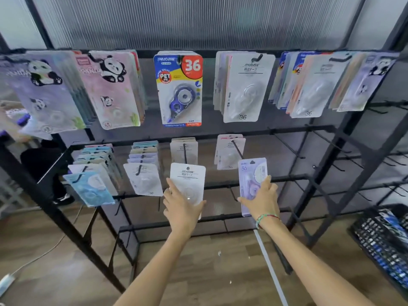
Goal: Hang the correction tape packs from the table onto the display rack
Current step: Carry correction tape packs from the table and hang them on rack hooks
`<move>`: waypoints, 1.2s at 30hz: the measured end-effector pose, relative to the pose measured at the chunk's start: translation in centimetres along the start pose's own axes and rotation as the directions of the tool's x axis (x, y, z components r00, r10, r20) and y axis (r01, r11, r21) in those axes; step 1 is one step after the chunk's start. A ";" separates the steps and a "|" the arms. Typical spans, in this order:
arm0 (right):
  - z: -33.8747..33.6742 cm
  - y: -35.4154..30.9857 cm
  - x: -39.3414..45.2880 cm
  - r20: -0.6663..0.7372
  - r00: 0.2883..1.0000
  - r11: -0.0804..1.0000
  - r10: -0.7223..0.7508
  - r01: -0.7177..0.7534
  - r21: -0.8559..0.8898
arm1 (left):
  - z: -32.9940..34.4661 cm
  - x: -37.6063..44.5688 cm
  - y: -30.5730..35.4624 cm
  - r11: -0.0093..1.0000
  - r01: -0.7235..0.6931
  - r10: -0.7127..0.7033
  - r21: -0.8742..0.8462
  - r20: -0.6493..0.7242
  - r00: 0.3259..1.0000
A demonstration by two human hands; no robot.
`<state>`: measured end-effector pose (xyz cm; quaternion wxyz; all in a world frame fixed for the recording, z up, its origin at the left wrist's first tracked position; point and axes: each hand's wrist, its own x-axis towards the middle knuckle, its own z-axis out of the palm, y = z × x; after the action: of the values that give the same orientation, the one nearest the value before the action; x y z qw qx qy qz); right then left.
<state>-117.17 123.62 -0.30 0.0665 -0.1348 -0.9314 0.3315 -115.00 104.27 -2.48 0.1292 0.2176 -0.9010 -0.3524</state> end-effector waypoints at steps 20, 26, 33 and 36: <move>1.8 -0.2 1.5 0.055 0.998 0.992 -0.002 0.009 -0.124 | 0.6 1.7 -0.4 0.999 0.035 -0.034 0.000 0.074 0.997; 2.4 -0.4 2.8 0.062 0.998 0.994 0.010 -0.003 -0.105 | 1.2 3.7 -0.5 0.998 0.046 -0.038 -0.054 0.135 0.990; 3.7 -0.7 5.3 0.081 0.997 1.000 0.020 -0.019 -0.016 | 2.3 6.2 -0.1 0.997 0.047 -0.039 -0.059 0.128 0.991; 4.7 -1.4 7.4 0.102 0.995 0.998 0.017 -0.023 0.053 | 2.8 7.3 0.4 0.996 0.050 -0.041 -0.072 0.122 0.992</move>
<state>-125.53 121.94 -2.75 0.0192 -0.1252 -0.9230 0.3635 -122.51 102.62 -3.66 0.0748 0.2115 -0.8880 -0.4013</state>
